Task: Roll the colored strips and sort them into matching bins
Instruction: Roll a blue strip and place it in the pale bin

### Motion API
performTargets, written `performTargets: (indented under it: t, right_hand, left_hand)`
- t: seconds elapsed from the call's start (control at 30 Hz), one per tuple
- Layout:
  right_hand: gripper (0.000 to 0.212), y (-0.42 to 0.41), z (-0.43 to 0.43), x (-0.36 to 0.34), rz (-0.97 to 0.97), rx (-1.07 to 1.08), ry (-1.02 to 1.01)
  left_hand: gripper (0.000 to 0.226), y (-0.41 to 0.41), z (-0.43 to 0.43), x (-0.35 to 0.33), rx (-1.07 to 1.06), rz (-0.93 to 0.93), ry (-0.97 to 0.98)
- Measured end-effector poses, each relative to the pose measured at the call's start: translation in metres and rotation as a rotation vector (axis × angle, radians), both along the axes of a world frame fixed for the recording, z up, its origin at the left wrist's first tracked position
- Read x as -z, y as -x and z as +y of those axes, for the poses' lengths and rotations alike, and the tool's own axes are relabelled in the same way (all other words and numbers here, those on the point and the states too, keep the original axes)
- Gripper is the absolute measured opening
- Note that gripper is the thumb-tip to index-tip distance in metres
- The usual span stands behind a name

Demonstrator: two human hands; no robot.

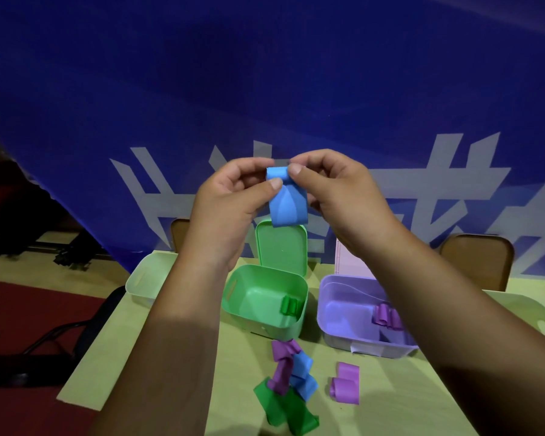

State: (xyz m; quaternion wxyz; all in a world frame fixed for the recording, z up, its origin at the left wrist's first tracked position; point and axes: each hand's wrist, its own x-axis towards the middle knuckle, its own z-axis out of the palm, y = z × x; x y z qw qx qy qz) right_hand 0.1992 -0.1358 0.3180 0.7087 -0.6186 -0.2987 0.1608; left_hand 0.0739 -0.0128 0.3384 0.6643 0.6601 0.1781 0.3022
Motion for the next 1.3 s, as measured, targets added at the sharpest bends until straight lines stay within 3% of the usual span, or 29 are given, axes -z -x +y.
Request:
performTargets:
  t: [0.17, 0.43, 0.57, 0.7, 1.03, 1.3]
  right_hand:
    - [0.012, -0.002, -0.011, 0.003, -0.045, -0.004, 0.015]
    - [0.025, -0.001, -0.029, 0.005, -0.023, -0.055, -0.013]
    - [0.020, 0.000, -0.035, 0.007, 0.049, -0.071, 0.025]
    - [0.025, 0.001, -0.041, 0.006, 0.070, -0.089, 0.053]
    - [0.014, 0.006, -0.057, 0.004, -0.030, -0.048, 0.042]
    - [0.023, 0.011, -0.057, 0.001, -0.067, -0.086, 0.045]
  left_hand:
    - [0.028, -0.001, -0.017, 0.000, 0.015, 0.026, 0.122]
    - [0.024, -0.001, -0.038, 0.002, -0.038, 0.047, 0.107]
    - [0.015, 0.000, -0.046, 0.005, -0.110, 0.027, 0.055]
    - [0.022, 0.005, -0.052, 0.006, -0.108, 0.009, 0.022]
    - [0.027, 0.011, -0.070, 0.002, -0.040, 0.022, 0.198]
    - [0.019, 0.013, -0.070, 0.003, -0.094, 0.067, 0.145]
